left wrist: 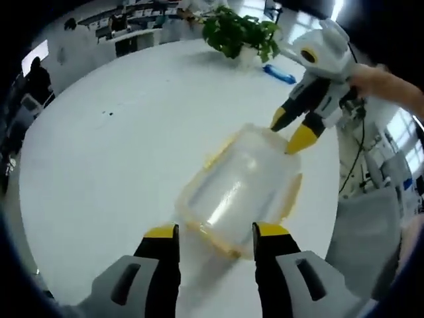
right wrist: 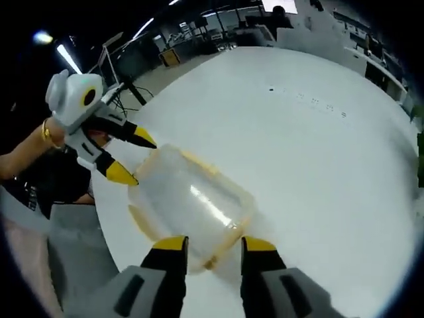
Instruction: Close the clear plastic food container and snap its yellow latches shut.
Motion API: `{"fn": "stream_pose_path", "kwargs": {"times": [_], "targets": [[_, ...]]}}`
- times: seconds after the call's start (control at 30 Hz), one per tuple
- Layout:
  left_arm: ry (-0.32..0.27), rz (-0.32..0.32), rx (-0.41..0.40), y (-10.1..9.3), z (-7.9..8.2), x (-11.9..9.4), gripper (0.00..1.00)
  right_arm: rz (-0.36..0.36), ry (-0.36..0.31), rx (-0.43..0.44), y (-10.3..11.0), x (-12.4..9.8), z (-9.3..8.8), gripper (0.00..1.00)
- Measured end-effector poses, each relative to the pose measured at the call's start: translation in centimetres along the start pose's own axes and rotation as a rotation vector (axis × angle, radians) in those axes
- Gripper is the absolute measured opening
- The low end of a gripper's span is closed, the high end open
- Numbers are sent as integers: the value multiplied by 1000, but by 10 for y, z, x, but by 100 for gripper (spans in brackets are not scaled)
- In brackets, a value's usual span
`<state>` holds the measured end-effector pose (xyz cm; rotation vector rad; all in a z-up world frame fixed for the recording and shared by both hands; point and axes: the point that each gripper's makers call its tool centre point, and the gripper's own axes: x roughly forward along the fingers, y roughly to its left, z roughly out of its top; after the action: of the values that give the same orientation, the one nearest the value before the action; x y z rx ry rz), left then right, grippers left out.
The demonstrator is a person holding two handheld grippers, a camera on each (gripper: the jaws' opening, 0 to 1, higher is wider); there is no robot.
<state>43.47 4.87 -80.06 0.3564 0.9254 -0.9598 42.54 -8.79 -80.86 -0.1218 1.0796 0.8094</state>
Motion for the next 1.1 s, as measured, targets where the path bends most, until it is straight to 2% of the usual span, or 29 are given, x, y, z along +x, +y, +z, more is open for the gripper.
{"fn": "stream_pose_path", "kwargs": {"times": [0.17,0.23,0.27,0.43,0.67,0.8,0.97,1.1], "targets": [[-56,-25,-9,-5,13,-3,45,-12,-46,-26,0,-6,16,29],[-65,-35,-10,-6,16,-2,43,14,-61,-27,7,-6,21,28],[-78,-45,-11,-9,18,-1,42,49,-83,-36,15,-4,26,28],[-100,-51,32,-18,23,6,37,69,-102,-85,26,3,36,27],[-136,-64,105,-31,28,16,38,100,-95,-139,38,19,47,27],[-130,-62,137,-33,25,21,39,107,-80,-170,41,24,51,27],[-135,-36,198,-32,28,22,39,101,-68,-211,41,29,58,29],[-140,-54,261,-41,28,21,41,91,-63,-265,38,31,65,31]]}}
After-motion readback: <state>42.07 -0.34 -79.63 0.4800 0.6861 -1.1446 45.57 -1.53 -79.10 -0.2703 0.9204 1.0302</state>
